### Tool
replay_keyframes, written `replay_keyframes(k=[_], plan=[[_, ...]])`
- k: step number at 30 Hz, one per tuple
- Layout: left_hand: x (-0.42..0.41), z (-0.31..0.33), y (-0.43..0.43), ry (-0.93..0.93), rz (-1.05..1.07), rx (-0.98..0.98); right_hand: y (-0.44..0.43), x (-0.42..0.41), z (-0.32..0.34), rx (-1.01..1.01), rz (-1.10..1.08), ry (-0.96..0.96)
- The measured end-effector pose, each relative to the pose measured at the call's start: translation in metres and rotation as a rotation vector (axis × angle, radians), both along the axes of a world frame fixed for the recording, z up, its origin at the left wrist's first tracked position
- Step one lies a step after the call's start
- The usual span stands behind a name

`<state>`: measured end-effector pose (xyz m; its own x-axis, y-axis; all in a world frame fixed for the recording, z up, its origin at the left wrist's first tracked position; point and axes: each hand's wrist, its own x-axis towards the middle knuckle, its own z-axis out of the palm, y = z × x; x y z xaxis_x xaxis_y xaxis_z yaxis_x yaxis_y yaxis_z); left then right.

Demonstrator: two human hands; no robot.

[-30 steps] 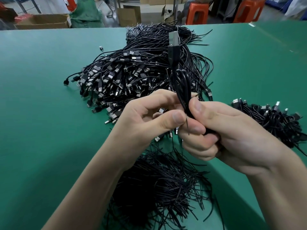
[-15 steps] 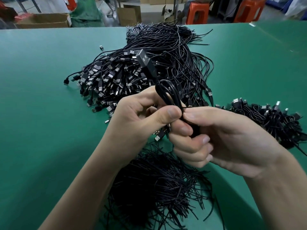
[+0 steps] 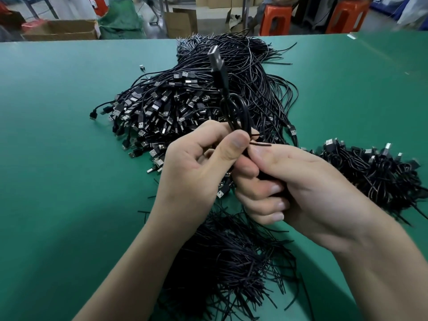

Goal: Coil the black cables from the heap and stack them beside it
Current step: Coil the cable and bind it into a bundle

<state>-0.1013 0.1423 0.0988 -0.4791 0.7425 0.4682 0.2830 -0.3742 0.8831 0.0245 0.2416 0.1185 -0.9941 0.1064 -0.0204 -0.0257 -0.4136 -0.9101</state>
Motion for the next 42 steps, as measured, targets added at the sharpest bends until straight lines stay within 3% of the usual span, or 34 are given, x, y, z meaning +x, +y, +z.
replay_keyframes(k=[8, 22, 26, 29, 32, 36, 42], plan=[[-0.012, 0.003, -0.007, -0.058, -0.197, -0.036, 0.007, -0.001, -0.004, -0.158, 0.109, 0.070], [-0.016, 0.006, -0.008, -0.353, -0.304, -0.245, 0.004, 0.001, -0.005, 0.145, 0.011, -0.069], [-0.021, 0.006, -0.011, -0.303, -0.314, -0.289, 0.007, 0.002, -0.007, 0.371, -0.112, -0.076], [-0.023, 0.009, -0.013, -0.274, -0.320, -0.307, 0.010, 0.000, -0.009, 0.531, -0.339, -0.045], [-0.027, 0.007, -0.013, -0.224, -0.255, -0.379, 0.010, -0.004, -0.010, 0.848, -0.590, 0.074], [-0.030, 0.009, -0.014, -0.244, -0.262, -0.472, 0.012, -0.001, -0.007, 1.259, -0.638, 0.251], [-0.031, 0.013, -0.017, -0.258, -0.338, -0.558, 0.012, 0.004, 0.002, 1.356, -0.648, 0.286]])
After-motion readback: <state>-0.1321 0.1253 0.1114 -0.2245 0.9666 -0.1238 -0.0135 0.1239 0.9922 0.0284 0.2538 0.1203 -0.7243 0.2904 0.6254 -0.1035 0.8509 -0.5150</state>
